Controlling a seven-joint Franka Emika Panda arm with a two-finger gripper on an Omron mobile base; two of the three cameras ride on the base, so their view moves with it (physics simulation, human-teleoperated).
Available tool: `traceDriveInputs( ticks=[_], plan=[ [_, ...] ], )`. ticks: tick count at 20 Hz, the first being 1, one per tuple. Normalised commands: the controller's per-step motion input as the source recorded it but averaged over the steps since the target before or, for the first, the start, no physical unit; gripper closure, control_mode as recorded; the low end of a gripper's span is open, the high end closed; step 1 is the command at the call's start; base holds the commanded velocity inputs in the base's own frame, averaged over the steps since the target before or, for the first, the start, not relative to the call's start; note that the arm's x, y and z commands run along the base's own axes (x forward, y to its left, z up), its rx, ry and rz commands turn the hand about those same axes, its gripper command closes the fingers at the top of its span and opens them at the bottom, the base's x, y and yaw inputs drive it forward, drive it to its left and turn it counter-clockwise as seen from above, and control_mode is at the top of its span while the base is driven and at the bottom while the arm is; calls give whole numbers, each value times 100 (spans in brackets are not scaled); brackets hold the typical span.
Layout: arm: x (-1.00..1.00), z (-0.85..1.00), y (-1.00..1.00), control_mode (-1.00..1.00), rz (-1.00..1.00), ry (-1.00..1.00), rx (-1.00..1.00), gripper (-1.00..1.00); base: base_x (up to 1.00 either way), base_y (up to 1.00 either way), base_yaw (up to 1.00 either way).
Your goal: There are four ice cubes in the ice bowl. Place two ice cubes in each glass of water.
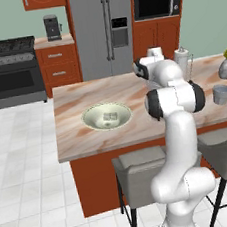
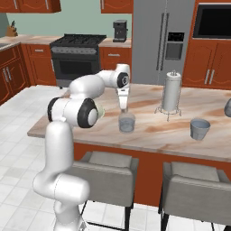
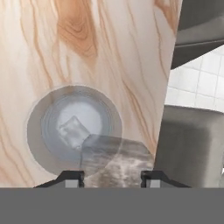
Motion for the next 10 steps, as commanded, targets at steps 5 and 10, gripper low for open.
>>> traceDriveInputs(
  ticks=[5,10],
  plan=[
    [31,-4,-4,-100,-6,2,0,100,0,0,0],
    [26,-4,-4,-100,-5,0,0,100,0,0,0]
  ],
)
